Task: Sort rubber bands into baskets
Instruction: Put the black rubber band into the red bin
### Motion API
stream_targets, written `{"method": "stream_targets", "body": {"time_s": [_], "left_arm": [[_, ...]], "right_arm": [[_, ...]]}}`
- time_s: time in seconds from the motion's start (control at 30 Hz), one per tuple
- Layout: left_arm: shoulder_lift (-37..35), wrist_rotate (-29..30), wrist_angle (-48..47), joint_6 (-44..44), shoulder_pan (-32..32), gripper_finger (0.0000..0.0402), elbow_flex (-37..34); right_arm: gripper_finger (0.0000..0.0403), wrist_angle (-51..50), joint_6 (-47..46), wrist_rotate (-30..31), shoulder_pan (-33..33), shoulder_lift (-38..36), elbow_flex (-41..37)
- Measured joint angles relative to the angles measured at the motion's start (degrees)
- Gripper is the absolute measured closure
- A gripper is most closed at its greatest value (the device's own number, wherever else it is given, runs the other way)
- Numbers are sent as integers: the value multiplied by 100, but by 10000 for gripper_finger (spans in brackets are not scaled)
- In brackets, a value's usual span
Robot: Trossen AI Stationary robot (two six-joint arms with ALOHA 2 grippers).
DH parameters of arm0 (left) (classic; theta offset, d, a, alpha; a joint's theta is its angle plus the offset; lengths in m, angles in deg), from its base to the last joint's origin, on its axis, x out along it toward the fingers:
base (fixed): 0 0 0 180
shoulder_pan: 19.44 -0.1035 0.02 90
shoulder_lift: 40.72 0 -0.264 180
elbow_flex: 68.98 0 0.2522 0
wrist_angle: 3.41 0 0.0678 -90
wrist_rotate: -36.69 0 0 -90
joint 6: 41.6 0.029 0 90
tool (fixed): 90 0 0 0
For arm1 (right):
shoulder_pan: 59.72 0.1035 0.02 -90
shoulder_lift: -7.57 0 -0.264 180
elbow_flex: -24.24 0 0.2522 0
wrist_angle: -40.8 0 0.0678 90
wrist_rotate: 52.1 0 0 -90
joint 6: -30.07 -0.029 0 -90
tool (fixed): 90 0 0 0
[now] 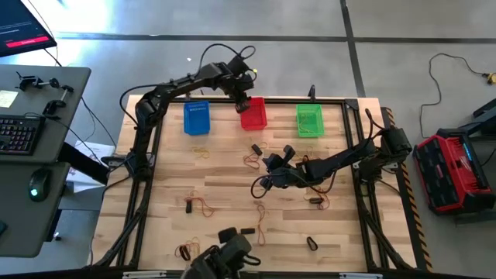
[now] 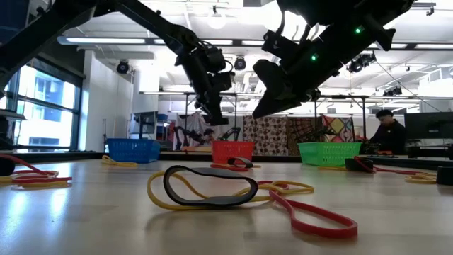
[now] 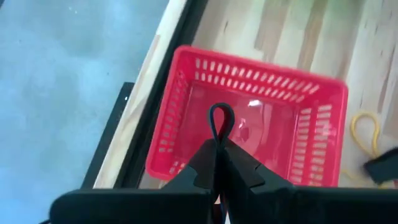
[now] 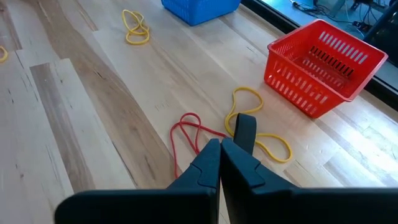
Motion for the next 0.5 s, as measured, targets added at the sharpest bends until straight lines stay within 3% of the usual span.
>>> {"method": "stream_targets", "body": {"time_s": [0.3, 0.5], "left_arm": [[14, -43, -116, 614, 232, 401, 77], [385, -120, -692, 683, 261, 401, 933]], "right_arm": [[403, 19, 36, -58, -109, 0, 0], [403, 198, 251, -454, -272, 0, 0]]}}
